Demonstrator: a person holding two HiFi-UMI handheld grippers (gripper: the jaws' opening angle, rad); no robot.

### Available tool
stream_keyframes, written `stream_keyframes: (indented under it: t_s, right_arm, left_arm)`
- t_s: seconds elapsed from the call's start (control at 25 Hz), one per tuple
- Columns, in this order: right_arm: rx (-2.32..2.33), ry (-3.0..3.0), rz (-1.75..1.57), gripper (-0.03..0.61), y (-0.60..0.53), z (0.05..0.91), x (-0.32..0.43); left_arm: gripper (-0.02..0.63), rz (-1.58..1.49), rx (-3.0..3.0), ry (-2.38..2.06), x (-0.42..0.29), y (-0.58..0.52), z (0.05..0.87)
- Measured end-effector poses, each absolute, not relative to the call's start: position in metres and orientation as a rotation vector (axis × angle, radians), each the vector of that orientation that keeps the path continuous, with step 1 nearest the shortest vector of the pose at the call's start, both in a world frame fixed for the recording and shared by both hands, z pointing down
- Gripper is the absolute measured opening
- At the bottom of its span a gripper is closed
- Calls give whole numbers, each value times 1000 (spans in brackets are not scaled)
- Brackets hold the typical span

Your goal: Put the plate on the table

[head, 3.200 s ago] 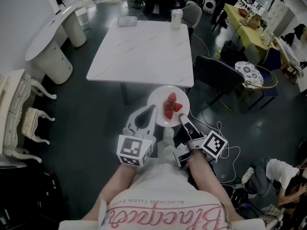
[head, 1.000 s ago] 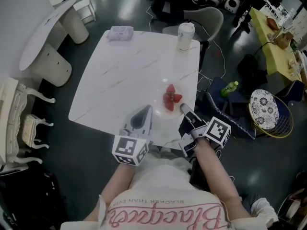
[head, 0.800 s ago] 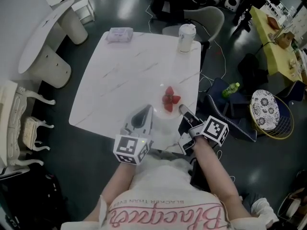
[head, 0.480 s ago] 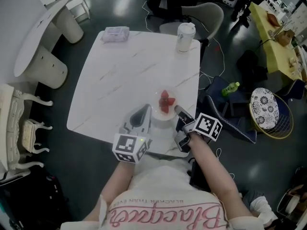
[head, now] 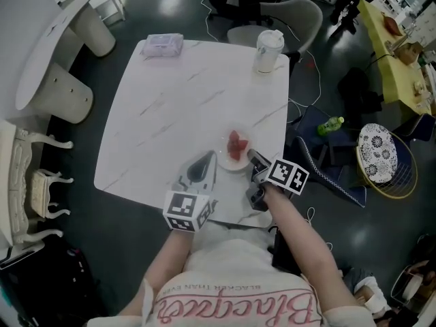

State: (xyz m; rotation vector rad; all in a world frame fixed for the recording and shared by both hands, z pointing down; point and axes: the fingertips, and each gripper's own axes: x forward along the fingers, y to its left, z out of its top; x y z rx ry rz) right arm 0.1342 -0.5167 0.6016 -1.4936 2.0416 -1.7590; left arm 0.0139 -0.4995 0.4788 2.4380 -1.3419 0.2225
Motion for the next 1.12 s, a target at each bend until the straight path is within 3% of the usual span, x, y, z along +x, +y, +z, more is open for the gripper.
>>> stream_keyframes:
  t_s: [0.24,0.6,1.12]
  right_arm:
    - [-1685,2106,-1706,15,-519,618,142]
    - [-2097,2426,-1484,75,-528,631,152]
    - [-2301,2613,-1279,100,-528,638,148]
  left_arm:
    - [3,227,2422,-1328,12,-505,490]
    - [3,249,2394,-1327,7,-500,501]
    - [3,270,2395,-1334,-3,-495,503]
